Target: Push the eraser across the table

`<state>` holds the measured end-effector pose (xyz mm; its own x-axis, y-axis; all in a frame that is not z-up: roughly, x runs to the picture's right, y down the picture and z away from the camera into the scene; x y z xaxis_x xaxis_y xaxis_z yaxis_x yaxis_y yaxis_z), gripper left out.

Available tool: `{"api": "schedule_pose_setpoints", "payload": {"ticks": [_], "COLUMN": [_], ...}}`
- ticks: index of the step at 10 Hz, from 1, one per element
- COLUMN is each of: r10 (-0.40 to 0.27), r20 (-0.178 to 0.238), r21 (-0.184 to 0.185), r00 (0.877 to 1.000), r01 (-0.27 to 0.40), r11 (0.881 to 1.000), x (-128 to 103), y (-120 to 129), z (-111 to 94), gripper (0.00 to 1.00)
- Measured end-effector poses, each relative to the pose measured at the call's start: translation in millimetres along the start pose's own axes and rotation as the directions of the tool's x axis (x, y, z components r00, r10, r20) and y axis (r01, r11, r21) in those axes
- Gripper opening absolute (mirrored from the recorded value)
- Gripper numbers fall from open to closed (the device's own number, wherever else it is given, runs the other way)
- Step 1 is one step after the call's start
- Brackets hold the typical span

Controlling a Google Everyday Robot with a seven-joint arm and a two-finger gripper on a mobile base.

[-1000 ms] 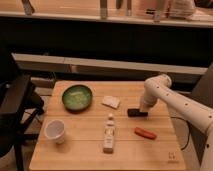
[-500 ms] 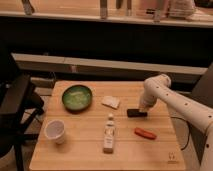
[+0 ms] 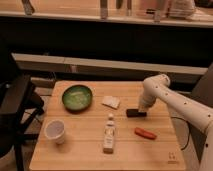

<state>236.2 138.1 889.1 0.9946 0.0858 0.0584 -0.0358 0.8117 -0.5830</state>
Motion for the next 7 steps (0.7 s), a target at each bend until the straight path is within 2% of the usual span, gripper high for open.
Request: {"api": "schedule_pose_setpoints", "payload": {"ticks": [7], "r10": [-0.006], "r20": [-0.002], "r21": [-0.012], "r00": [1.000], "r01": [0.006], "r11": [1.000], "x": [-8.1], "y": [-0.1], "z": [2.8], "gripper": [0.00]}}
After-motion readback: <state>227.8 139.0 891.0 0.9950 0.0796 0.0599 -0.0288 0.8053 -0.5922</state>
